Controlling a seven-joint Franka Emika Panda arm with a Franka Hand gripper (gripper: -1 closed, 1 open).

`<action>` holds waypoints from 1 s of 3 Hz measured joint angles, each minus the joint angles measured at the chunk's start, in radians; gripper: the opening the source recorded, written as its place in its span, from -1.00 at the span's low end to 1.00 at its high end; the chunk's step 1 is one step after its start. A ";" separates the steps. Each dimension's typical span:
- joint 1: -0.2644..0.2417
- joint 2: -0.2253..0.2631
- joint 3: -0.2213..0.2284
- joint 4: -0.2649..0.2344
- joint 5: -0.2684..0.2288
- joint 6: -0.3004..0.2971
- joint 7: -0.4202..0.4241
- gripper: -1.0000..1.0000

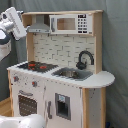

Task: Play with the kitchen

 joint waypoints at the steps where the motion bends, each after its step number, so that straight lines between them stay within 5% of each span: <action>1: -0.043 0.005 -0.004 0.052 0.000 -0.072 0.045 1.00; 3: -0.157 0.018 -0.004 0.171 0.000 -0.186 0.126 1.00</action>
